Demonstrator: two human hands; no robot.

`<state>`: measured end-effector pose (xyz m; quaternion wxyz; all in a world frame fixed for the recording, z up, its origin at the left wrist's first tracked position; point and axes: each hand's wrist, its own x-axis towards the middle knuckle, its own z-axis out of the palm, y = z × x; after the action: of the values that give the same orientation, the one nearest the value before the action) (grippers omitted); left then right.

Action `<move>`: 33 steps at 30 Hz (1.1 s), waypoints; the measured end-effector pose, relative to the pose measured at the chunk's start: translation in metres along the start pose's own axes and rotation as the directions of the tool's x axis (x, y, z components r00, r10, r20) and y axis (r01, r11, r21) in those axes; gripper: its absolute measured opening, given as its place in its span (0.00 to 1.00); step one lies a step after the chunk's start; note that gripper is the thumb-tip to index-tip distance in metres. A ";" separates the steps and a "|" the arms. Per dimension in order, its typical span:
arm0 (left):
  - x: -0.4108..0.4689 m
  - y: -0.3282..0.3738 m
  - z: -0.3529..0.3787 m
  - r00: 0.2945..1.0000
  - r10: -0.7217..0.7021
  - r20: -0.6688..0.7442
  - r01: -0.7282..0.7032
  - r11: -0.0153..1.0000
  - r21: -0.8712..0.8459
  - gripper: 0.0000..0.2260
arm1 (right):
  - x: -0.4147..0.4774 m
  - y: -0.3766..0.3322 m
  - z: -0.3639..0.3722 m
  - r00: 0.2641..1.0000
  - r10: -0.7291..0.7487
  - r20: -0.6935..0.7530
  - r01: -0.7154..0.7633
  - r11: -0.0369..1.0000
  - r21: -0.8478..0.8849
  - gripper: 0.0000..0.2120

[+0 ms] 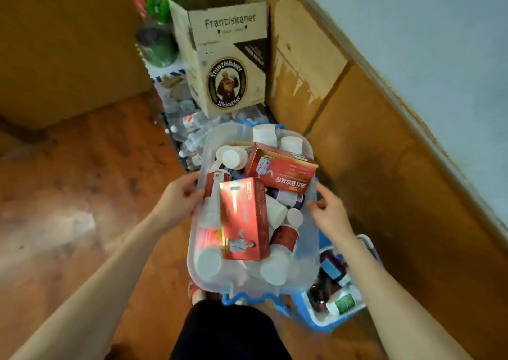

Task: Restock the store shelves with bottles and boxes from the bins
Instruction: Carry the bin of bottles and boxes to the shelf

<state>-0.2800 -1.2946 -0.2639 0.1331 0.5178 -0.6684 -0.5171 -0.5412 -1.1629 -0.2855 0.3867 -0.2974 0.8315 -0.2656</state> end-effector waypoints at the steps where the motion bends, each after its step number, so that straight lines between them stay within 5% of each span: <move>1: -0.022 -0.007 -0.006 0.998 -0.026 -0.049 0.024 0.999 -0.041 0.10 | -0.007 -0.008 0.003 0.999 -0.025 0.037 0.025 1.000 -0.017 0.25; 11: -0.240 -0.067 -0.045 0.864 -0.207 -0.458 0.063 0.949 -0.308 0.17 | -0.125 -0.065 0.085 0.914 -0.317 0.253 0.355 0.927 -0.120 0.24; 16: -0.364 -0.094 -0.054 0.717 -0.345 -0.605 0.055 0.894 -0.444 0.12 | -0.211 -0.079 0.132 0.802 -0.449 0.393 0.516 0.853 -0.077 0.19; 24: -0.530 -0.101 -0.004 0.405 -0.527 -0.747 -0.023 0.811 -0.585 0.11 | -0.322 -0.077 0.176 0.523 -0.546 0.655 0.728 0.685 -0.010 0.20; 33: -0.674 -0.077 0.135 -0.114 -0.687 -0.717 -0.142 0.726 -0.673 0.17 | -0.444 -0.037 0.189 0.120 -0.473 0.873 0.881 0.455 0.126 0.21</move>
<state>-0.0443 -0.6549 -0.1444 0.5880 0.7907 -0.0363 -0.1667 -0.1462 -0.9179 -0.1513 0.4719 -0.8148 0.3326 -0.0521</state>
